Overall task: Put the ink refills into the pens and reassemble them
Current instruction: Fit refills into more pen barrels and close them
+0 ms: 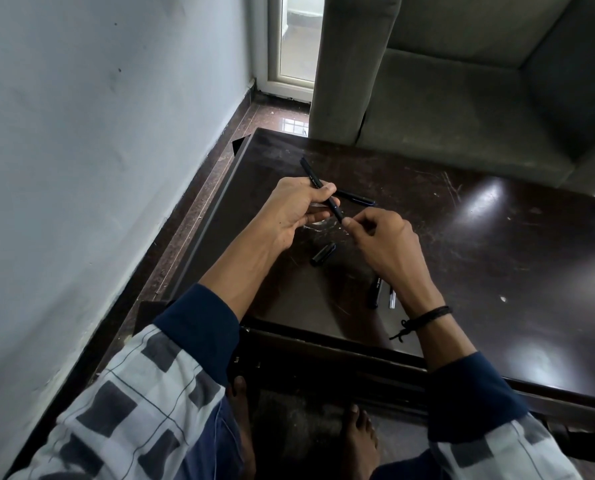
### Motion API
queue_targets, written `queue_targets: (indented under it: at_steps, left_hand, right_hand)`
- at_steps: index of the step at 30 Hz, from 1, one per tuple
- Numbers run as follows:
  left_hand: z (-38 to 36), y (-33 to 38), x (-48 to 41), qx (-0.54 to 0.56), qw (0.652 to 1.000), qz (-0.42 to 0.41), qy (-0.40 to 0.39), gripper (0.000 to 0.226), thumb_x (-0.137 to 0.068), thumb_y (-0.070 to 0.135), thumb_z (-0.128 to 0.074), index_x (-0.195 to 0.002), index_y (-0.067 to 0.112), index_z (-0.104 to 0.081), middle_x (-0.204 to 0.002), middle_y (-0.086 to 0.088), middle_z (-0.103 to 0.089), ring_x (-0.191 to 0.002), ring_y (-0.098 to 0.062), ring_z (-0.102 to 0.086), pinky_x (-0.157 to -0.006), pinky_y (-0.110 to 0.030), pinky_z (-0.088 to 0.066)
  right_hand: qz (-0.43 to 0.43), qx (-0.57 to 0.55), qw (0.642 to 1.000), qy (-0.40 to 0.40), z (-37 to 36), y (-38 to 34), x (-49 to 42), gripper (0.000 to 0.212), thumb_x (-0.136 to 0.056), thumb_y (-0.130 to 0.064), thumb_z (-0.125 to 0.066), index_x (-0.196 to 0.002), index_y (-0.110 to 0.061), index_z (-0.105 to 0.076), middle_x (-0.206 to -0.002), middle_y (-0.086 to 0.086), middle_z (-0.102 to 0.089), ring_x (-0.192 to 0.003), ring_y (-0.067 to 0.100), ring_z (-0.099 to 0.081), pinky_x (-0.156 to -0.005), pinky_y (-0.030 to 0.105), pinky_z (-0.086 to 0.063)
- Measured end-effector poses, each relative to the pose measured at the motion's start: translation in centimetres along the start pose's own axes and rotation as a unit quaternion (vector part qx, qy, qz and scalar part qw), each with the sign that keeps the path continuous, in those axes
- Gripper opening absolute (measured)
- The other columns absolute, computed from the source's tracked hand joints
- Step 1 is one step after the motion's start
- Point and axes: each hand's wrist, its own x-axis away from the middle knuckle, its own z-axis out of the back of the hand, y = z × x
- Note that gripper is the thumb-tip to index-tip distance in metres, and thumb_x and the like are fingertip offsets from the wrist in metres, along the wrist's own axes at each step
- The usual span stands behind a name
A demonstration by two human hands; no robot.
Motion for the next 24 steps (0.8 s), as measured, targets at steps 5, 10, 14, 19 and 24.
queue_targets:
  at_steps: [5,10,14,19,24]
  left_hand:
    - [-0.2,-0.1,0.0,0.004,1.000,0.000,-0.011,0.017,-0.096,0.010,-0.067,-0.110,0.001,-0.072,-0.096,-0.012,-0.077,-0.091,-0.017,-0.075,-0.072,-0.024,-0.059]
    - [-0.2,-0.1,0.1,0.001,1.000,0.000,-0.022,0.018,-0.096,0.009,-0.067,-0.111,-0.001,-0.071,-0.099,-0.014,-0.077,-0.096,-0.021,-0.075,-0.076,-0.026,-0.061]
    - [0.0,0.1,-0.1,0.019,1.000,-0.005,-0.007,0.014,-0.096,0.008,-0.066,-0.107,0.000,-0.071,-0.090,-0.012,-0.077,-0.085,-0.018,-0.075,-0.071,-0.024,-0.060]
    - [0.8,0.6,-0.6,0.049,0.997,-0.019,0.057,0.007,-0.097,0.012,-0.066,-0.099,0.008,-0.071,-0.088,-0.010,-0.077,-0.082,-0.016,-0.073,-0.068,-0.022,-0.057]
    - [1.0,0.7,-0.7,0.061,0.995,-0.024,0.081,0.010,-0.099,0.014,-0.064,-0.103,0.008,-0.070,-0.085,-0.008,-0.075,-0.077,-0.013,-0.072,-0.062,-0.019,-0.055]
  right_hand:
    - [-0.002,-0.009,1.000,-0.004,-0.1,0.0,0.0,0.017,-0.100,-0.040,-0.063,-0.099,-0.024,-0.070,-0.088,-0.006,-0.069,-0.078,0.012,-0.066,-0.069,0.034,-0.054]
    - [-0.019,-0.014,0.999,-0.025,0.1,-0.1,-0.1,0.018,-0.103,-0.038,-0.059,-0.098,-0.024,-0.068,-0.084,-0.002,-0.070,-0.075,0.018,-0.068,-0.067,0.039,-0.056]
    - [-0.020,-0.027,0.999,-0.025,0.1,-0.1,-0.1,0.023,-0.097,-0.048,-0.064,-0.096,-0.026,-0.070,-0.086,-0.006,-0.069,-0.078,0.012,-0.066,-0.069,0.038,-0.057]
    - [-0.001,0.016,0.997,-0.076,0.0,0.2,-0.1,0.016,-0.093,-0.040,-0.073,-0.107,-0.034,-0.071,-0.091,-0.015,-0.064,-0.090,0.008,-0.063,-0.066,0.022,-0.044]
    - [0.055,0.119,0.978,-0.163,-0.9,0.0,-0.1,0.036,-0.097,-0.025,-0.069,-0.131,-0.035,-0.066,-0.113,-0.011,-0.048,-0.109,0.016,-0.059,-0.084,0.030,-0.048]
